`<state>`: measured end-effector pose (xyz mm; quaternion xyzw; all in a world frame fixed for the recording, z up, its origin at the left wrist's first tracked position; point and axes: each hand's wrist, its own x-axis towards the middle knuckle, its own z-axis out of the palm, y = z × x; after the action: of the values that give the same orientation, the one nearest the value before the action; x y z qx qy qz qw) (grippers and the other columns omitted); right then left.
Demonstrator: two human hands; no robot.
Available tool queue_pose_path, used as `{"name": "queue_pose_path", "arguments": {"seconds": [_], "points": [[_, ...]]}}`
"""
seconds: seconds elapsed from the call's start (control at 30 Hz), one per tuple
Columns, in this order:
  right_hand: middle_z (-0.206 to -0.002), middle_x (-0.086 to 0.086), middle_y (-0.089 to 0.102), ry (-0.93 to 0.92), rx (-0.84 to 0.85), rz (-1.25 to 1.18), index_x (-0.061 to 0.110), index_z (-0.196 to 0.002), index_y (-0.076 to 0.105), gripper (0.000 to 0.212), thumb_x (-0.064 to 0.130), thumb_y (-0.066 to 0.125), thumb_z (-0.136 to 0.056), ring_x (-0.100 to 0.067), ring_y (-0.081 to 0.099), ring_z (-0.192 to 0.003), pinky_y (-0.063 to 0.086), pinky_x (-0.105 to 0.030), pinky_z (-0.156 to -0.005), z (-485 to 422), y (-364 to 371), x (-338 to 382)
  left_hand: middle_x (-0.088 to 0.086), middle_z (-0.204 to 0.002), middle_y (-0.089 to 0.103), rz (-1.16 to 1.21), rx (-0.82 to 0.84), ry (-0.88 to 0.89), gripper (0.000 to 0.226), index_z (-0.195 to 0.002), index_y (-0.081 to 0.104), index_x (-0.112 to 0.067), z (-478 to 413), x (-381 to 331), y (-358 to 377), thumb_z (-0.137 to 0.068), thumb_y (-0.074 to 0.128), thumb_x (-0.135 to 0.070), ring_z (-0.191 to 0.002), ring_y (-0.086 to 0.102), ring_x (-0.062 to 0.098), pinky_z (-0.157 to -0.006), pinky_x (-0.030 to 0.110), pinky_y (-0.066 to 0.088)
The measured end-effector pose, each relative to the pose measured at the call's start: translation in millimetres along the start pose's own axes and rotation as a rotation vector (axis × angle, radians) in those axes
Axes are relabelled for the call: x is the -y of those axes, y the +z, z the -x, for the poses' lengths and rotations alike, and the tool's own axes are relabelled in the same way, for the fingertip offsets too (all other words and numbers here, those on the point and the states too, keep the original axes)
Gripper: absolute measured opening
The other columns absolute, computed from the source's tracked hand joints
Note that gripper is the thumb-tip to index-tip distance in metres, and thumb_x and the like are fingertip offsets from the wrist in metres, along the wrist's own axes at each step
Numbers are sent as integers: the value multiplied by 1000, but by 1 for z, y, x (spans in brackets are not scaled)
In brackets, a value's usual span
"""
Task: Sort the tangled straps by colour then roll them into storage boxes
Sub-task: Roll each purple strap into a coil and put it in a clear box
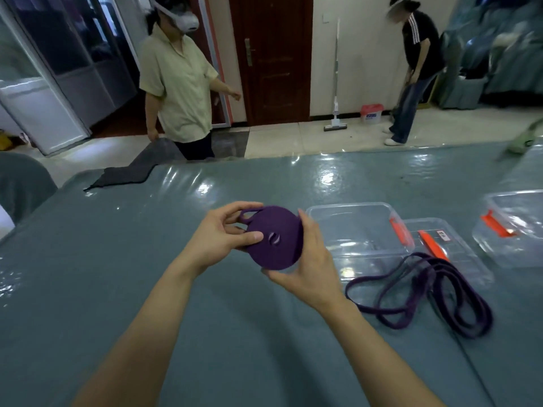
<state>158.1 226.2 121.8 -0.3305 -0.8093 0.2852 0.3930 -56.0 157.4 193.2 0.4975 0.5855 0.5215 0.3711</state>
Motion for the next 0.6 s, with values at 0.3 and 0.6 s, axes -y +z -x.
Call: {"name": "queue_pose_path", "arguments": {"seconds": [0.3,0.6], "points": [[-133,10,46,139,-45,276,26,-148,40,107,65,85,-59,-28,70,-94,61,-46,-73,-15,-74,-79,8,-121,78,74,47,-100,52,-134,76,-22,-77,36,119,-89,86,2,-93,75,27,-80,48,70],[-113,3,59,122,47,450,18,-135,56,95,70,75,-58,-25,65,-94,57,-43,-80,-69,-119,-182,-1,-121,81,125,-107,-237,30,-121,81,-28,-159,75,207,-117,51,-25,-97,80,18,-68,35,67]]}}
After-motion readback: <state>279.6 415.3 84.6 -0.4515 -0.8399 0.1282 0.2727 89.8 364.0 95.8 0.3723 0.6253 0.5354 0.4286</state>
